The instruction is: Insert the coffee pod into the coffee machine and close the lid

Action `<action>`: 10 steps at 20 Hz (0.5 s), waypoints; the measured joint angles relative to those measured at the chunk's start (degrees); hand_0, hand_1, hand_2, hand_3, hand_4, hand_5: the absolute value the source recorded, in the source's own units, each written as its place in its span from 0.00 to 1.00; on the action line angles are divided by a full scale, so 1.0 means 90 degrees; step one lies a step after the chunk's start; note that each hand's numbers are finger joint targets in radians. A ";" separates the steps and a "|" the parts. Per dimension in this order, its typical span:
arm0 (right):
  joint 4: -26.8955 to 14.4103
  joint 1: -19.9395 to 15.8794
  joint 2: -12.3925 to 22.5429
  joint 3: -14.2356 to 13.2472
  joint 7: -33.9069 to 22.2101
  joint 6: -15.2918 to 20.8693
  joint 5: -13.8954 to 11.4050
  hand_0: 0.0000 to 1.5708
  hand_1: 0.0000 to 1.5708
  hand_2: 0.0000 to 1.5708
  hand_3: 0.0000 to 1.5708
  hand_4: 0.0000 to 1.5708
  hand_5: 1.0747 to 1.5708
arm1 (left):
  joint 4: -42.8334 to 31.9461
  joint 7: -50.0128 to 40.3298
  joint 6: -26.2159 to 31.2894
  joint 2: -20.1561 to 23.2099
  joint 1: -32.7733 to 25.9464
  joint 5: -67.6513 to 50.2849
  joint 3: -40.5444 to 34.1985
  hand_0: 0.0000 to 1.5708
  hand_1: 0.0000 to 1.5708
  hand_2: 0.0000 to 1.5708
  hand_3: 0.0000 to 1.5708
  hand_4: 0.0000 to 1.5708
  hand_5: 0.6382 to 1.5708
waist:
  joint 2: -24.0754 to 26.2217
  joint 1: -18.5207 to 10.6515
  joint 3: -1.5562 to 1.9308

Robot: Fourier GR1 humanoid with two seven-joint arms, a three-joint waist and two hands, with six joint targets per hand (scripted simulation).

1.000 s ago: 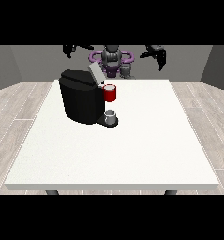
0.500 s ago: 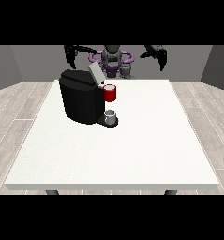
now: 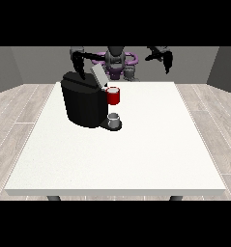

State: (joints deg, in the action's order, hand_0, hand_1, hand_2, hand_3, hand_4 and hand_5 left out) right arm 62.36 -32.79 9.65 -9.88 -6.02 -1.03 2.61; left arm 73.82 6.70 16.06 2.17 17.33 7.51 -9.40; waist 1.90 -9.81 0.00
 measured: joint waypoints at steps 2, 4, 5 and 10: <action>-0.0082 -0.0097 -0.0009 0.0039 0.0047 0.0037 -0.0048 0.00 0.00 0.00 0.00 0.00 1.00 | 0.0188 -0.0096 0.0045 0.0062 -0.0083 -0.0095 -0.0008 0.00 0.00 0.00 0.00 0.23 1.00 | -0.0065 -0.0039 0.0001; -0.0198 -0.0190 -0.0019 0.0080 0.0085 0.0006 -0.0065 0.00 0.00 0.00 0.00 0.00 1.00 | 0.0390 -0.0201 0.0022 0.0071 -0.0194 -0.0138 0.0024 0.00 0.00 0.00 0.00 0.20 1.00 | -0.0125 -0.0055 0.0000; -0.0198 -0.0231 -0.0070 0.0138 0.0141 0.0024 -0.0099 0.00 0.00 0.00 0.00 0.00 1.00 | 0.0422 -0.0107 -0.0020 0.0096 -0.0251 -0.0119 0.0020 0.00 0.00 0.00 0.00 0.20 1.00 | -0.0177 -0.0020 -0.0002; -0.0301 -0.0519 -0.0050 0.0195 0.0219 -0.0066 -0.0095 0.00 0.00 0.00 0.00 0.11 1.00 | 0.0602 0.0012 -0.0169 0.0211 -0.0499 -0.0060 0.0039 0.00 0.00 0.00 0.00 0.22 1.00 | -0.0341 0.0097 -0.0004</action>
State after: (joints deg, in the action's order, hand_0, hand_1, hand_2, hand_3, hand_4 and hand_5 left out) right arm 59.65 -37.46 9.19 -8.12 -4.04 -1.62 1.75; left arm 79.24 6.81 14.54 4.07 12.84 6.97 -9.04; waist -1.17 -8.94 -0.03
